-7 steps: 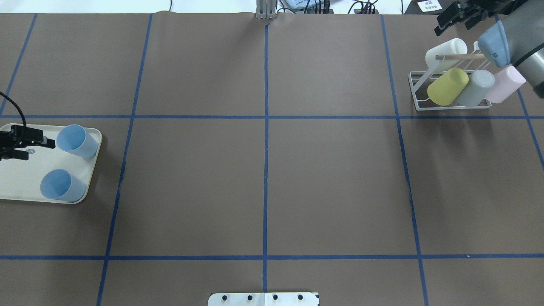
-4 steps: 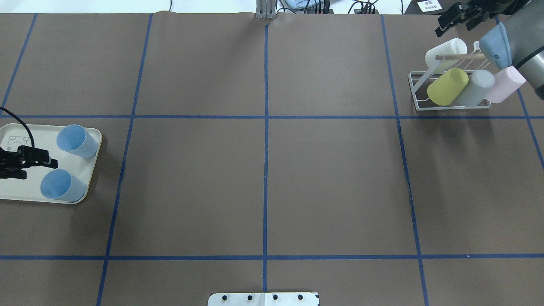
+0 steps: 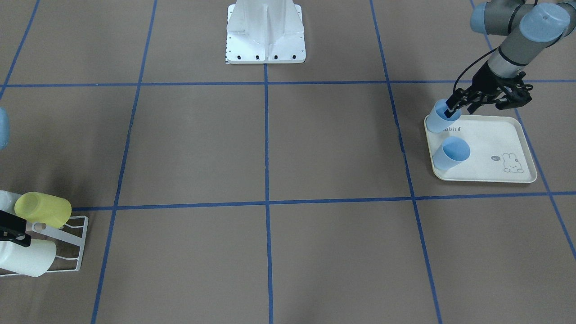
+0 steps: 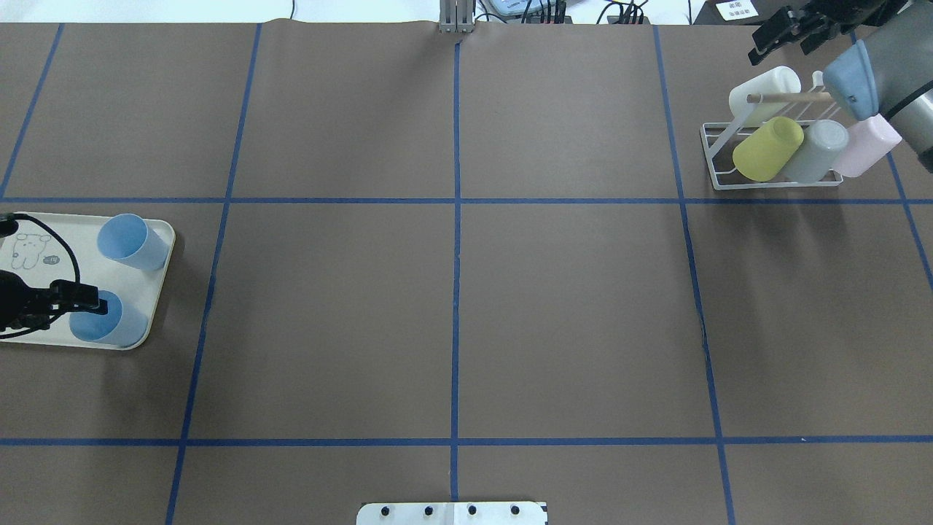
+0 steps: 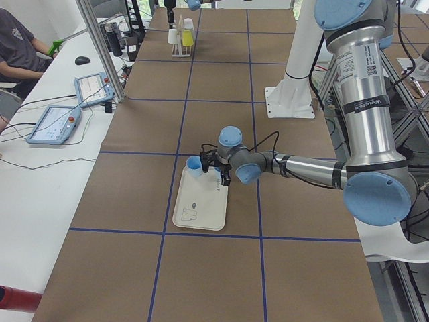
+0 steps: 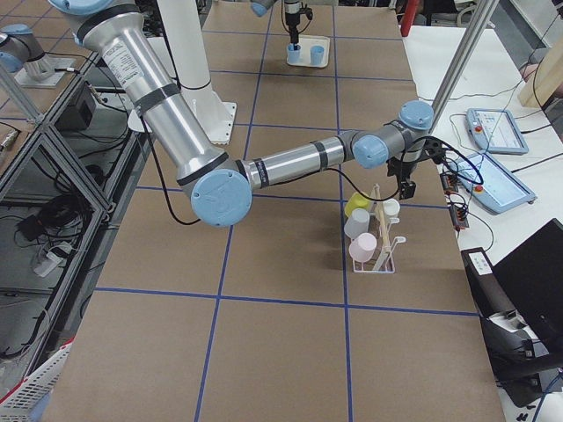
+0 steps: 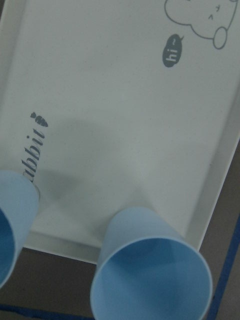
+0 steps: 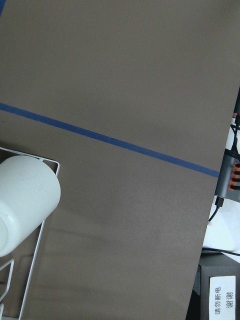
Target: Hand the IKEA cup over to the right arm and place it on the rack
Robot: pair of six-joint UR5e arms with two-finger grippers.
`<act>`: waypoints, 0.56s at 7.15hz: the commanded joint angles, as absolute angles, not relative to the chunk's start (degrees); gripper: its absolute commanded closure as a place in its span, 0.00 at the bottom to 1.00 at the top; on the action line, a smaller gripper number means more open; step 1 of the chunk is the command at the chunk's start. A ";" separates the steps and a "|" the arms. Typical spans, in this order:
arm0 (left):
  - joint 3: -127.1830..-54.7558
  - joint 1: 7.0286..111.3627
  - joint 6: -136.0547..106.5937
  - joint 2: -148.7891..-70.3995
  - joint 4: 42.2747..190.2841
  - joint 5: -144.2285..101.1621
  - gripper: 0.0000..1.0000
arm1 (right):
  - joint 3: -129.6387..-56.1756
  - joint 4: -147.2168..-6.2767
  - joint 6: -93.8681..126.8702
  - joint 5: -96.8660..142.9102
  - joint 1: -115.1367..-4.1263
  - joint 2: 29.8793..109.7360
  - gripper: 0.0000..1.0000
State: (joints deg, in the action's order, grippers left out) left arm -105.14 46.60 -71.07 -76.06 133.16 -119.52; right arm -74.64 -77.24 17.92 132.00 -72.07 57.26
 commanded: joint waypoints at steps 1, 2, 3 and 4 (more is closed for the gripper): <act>-105.29 46.49 -71.10 -75.76 132.89 -119.44 1.00 | -77.49 -77.86 18.02 132.36 -72.16 57.48 0.01; -105.55 47.02 -71.10 -75.85 132.89 -120.14 1.00 | -79.78 -77.96 18.63 133.58 -72.33 58.52 0.01; -107.47 47.28 -71.10 -75.68 132.80 -121.45 1.00 | -84.42 -77.78 18.81 133.85 -72.25 62.19 0.01; -108.97 47.98 -71.19 -75.85 132.80 -125.03 1.00 | -90.90 -77.78 18.90 133.77 -72.25 67.19 0.01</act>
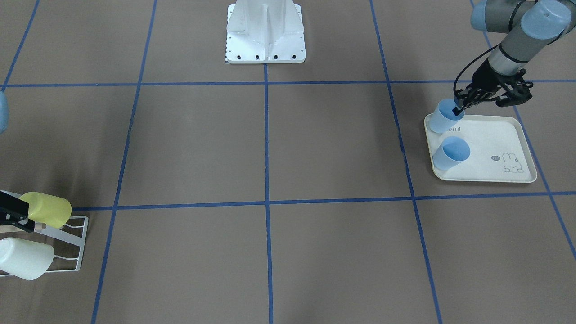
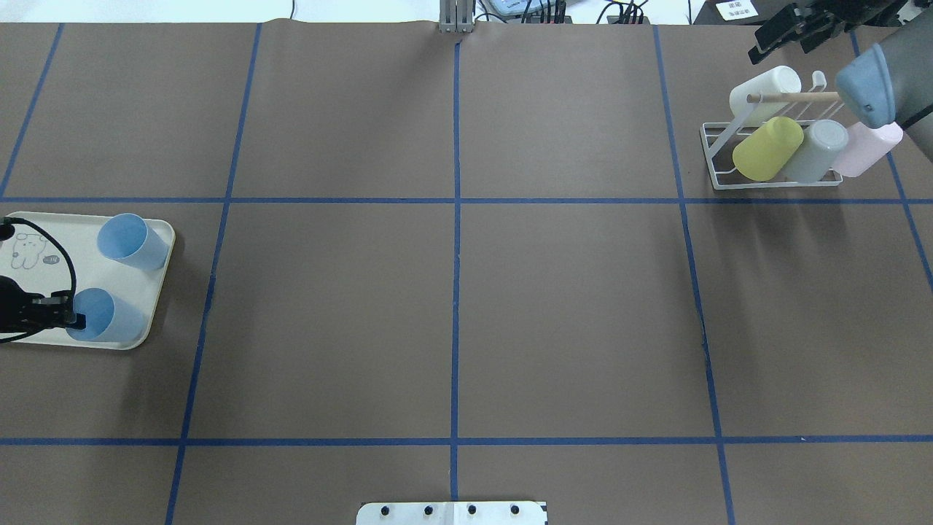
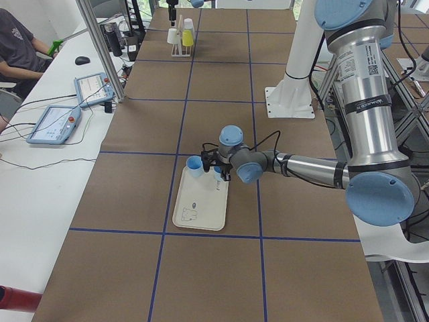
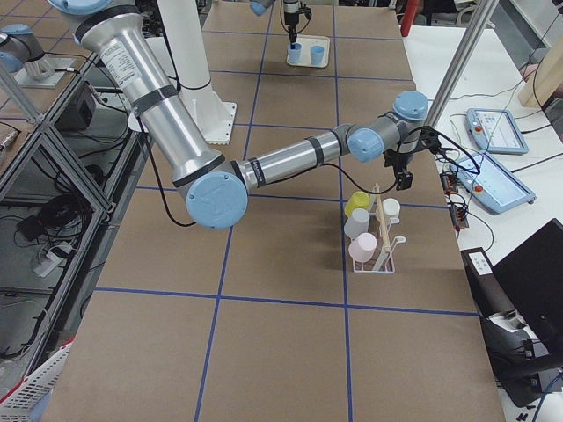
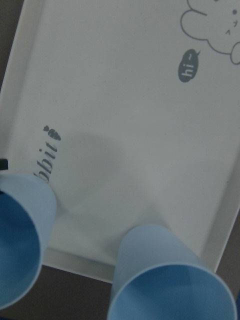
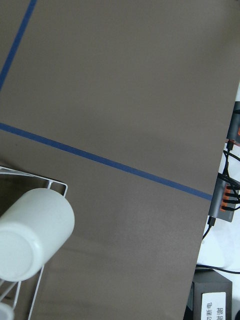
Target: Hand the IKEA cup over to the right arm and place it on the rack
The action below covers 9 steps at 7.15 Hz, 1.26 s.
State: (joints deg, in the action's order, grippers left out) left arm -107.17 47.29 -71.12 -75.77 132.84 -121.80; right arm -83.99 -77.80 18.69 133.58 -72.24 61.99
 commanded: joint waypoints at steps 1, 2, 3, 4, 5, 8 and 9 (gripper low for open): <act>-109.94 51.21 -71.19 -76.11 132.89 -127.68 1.00 | -96.27 -77.78 21.51 133.86 -72.16 71.24 0.01; -110.82 51.85 -71.71 -76.72 132.89 -130.32 1.00 | -99.29 -77.00 29.10 134.38 -71.98 72.58 0.01; -110.83 51.77 -72.33 -79.43 132.72 -130.43 1.00 | -103.06 -76.99 32.22 135.17 -70.94 75.21 0.01; -110.48 51.51 -78.60 -83.19 132.63 -130.69 1.00 | -105.44 -76.99 34.26 135.26 -69.80 76.37 0.01; -109.35 51.50 -83.71 -88.71 132.10 -131.04 1.00 | -107.03 -76.91 39.41 135.18 -67.52 76.12 0.01; -109.07 50.72 -97.15 -101.20 132.45 -132.98 1.00 | -107.58 -60.27 61.88 134.48 -58.57 75.50 0.01; -108.81 50.19 -100.16 -104.90 132.63 -133.07 1.00 | -107.49 -55.59 68.49 133.95 -56.19 74.45 0.01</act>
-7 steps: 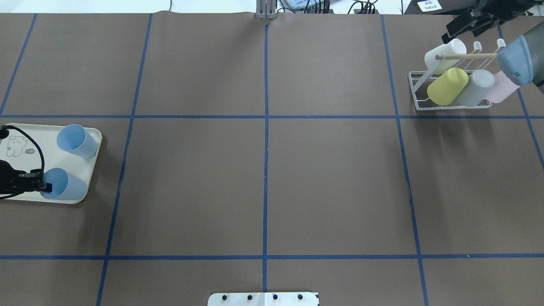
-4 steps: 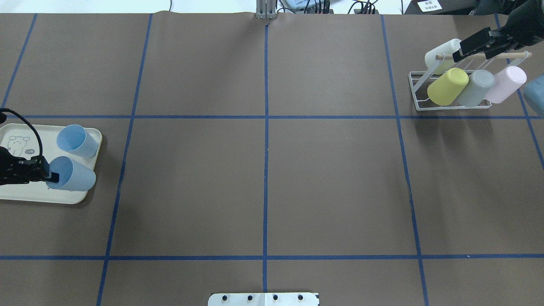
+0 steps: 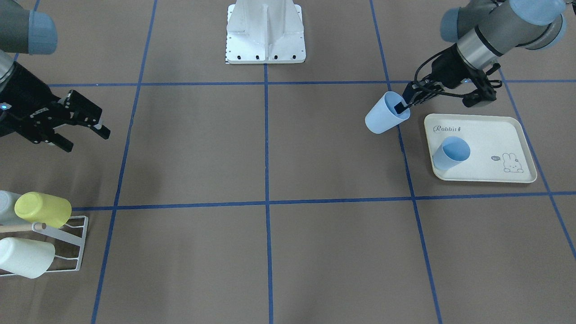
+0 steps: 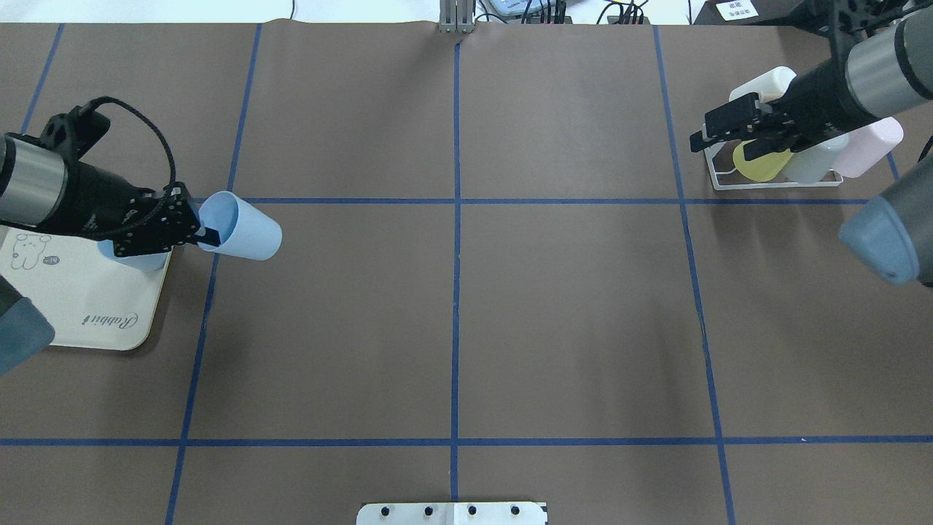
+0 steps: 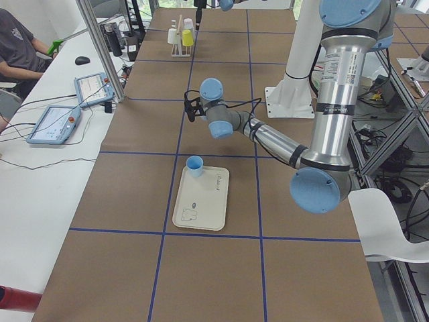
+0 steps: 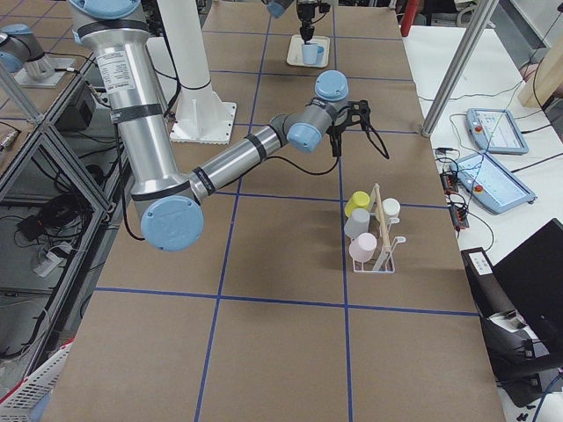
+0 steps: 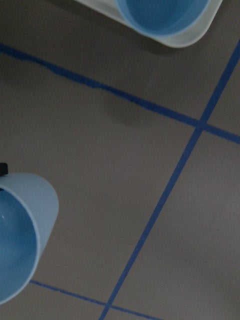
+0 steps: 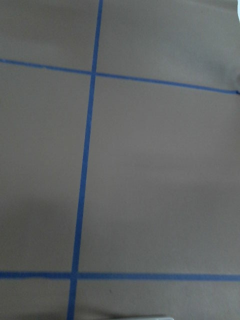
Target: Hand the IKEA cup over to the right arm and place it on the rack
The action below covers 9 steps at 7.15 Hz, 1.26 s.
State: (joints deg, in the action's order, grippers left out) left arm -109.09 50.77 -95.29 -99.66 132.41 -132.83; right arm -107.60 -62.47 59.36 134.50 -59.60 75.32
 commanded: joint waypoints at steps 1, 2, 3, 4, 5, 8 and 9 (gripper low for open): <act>-108.90 48.62 -100.63 -107.12 132.71 -132.81 1.00 | -107.32 -51.46 74.38 133.34 -53.90 73.23 0.01; -108.20 47.82 -103.07 -109.57 135.76 -132.45 1.00 | -106.79 -46.11 79.14 132.02 -51.18 72.08 0.01; -105.67 47.81 -107.71 -110.64 143.80 -132.36 1.00 | -105.83 -39.44 82.15 131.05 -49.67 71.64 0.01; -100.86 47.81 -115.76 -112.39 155.80 -129.84 1.00 | -104.86 -32.50 87.92 129.91 -48.27 70.41 0.02; -96.63 47.03 -124.37 -114.07 167.14 -125.55 1.00 | -104.33 -27.30 94.68 125.90 -45.38 68.05 0.02; -89.40 43.61 -139.09 -115.66 188.92 -116.83 1.00 | -102.67 -14.79 106.34 116.63 -39.64 65.84 0.02; -89.30 41.85 -141.91 -116.01 191.23 -115.07 1.00 | -102.05 -14.59 106.78 116.72 -39.29 64.26 0.02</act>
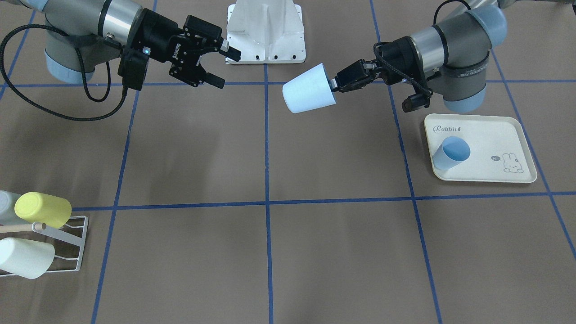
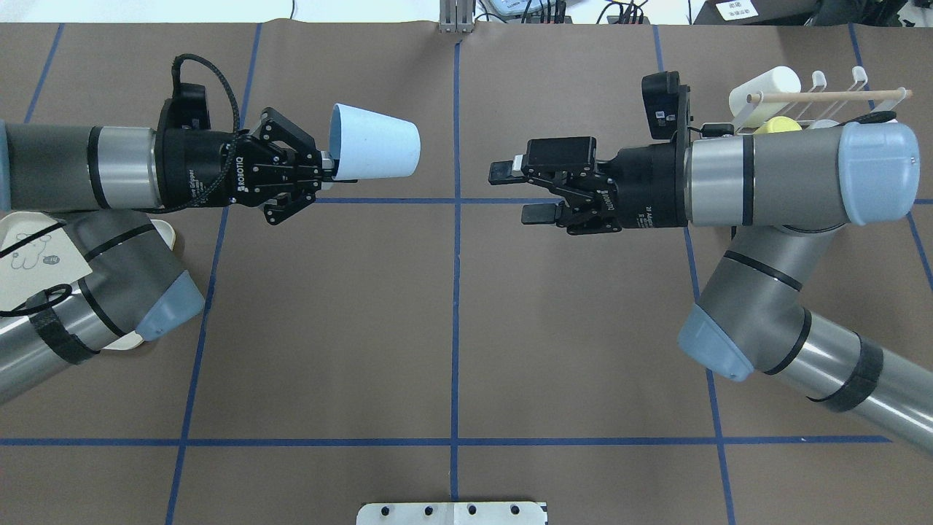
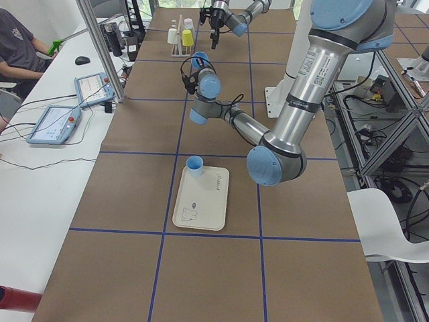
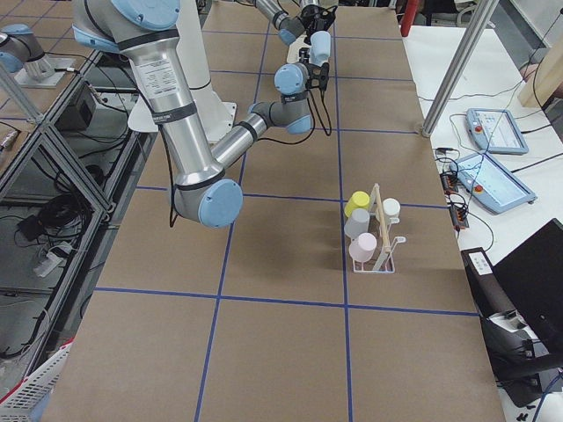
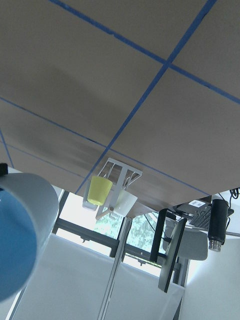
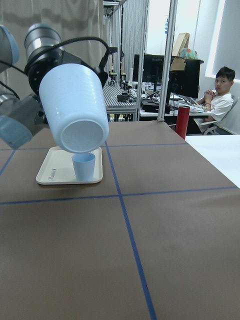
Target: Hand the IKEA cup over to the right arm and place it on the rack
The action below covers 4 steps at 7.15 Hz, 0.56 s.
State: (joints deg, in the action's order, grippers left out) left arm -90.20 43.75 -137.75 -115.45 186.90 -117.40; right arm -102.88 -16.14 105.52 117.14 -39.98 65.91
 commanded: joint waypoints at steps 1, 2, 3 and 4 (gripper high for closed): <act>-89.21 40.53 -144.64 -116.28 194.03 -112.70 1.00 | -101.61 -14.50 106.96 116.72 -38.68 62.51 0.02; -89.21 40.17 -146.15 -116.19 195.37 -111.54 1.00 | -101.60 -14.41 116.45 115.85 -38.58 60.32 0.02; -89.30 39.82 -146.68 -116.37 195.38 -111.36 1.00 | -101.60 -14.41 120.37 113.14 -38.67 58.73 0.01; -89.21 39.21 -148.17 -116.63 197.30 -109.62 1.00 | -101.51 -13.11 120.93 112.85 -38.50 58.71 0.01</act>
State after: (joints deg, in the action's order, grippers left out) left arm -89.26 39.85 -146.65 -116.38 195.64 -111.16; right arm -101.60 -14.11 118.36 114.01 -38.63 59.50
